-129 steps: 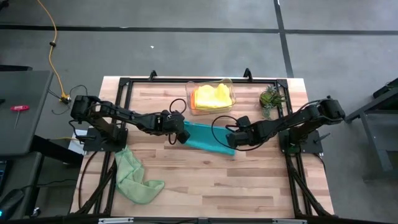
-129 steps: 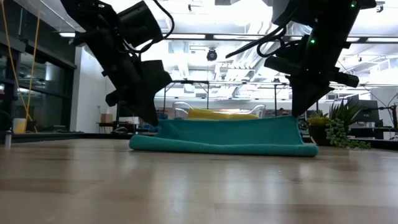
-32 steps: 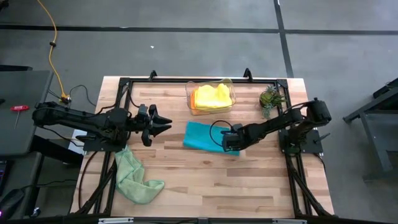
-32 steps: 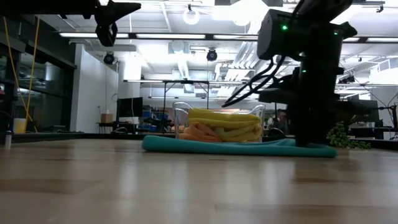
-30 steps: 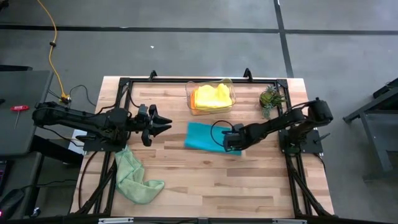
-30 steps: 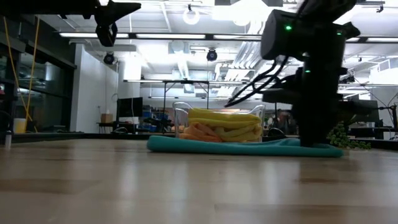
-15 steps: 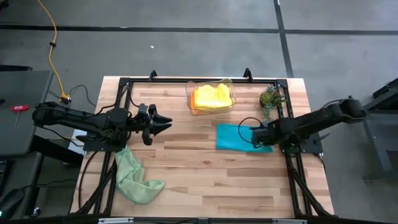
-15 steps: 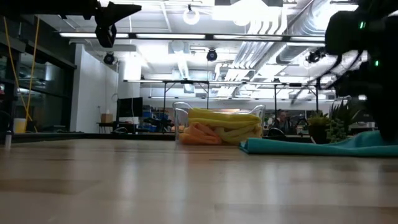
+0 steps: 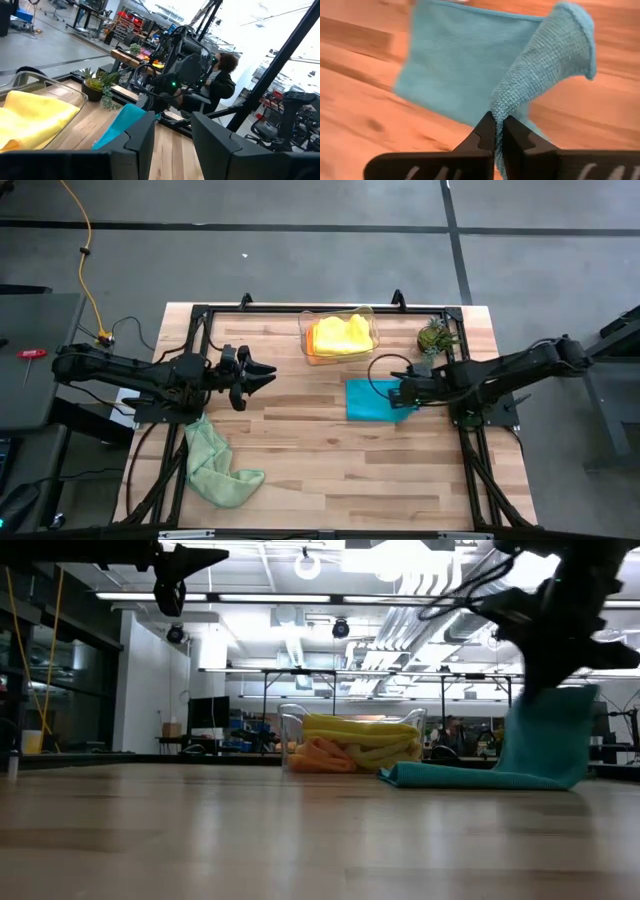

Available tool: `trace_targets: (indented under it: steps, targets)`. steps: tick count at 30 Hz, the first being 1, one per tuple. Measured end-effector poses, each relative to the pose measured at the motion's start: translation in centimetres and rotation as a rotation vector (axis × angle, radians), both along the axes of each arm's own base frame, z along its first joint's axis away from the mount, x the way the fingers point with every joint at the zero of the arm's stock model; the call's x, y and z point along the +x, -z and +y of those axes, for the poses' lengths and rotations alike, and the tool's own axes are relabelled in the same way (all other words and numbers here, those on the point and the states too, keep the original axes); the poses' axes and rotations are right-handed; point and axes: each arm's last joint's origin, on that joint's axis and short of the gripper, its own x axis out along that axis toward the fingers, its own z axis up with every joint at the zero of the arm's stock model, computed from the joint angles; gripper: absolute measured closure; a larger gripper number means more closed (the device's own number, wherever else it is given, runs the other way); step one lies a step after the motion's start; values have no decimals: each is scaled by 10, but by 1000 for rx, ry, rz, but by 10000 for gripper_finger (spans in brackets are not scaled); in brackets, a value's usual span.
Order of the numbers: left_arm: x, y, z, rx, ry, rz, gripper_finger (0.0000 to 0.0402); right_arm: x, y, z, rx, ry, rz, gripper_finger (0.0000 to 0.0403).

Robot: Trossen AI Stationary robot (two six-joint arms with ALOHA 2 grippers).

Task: Fold microfiber towels
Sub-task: Fold the blue microfiber towel

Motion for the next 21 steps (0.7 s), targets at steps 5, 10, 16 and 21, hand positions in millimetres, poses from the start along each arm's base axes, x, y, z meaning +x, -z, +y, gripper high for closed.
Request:
trace_targets:
  steps: [5,10,16,21]
  targets:
    - [0,0,0,0,0,0,284,24,6,3,-12,12,-110,402]
    - [0,0,0,0,0,0,284,44,16,6,-11,17,-158,403]
    - [0,0,0,0,0,0,284,62,25,5,-10,59,-230,403]
    - [0,0,0,0,0,0,284,71,31,6,-8,113,-268,403]
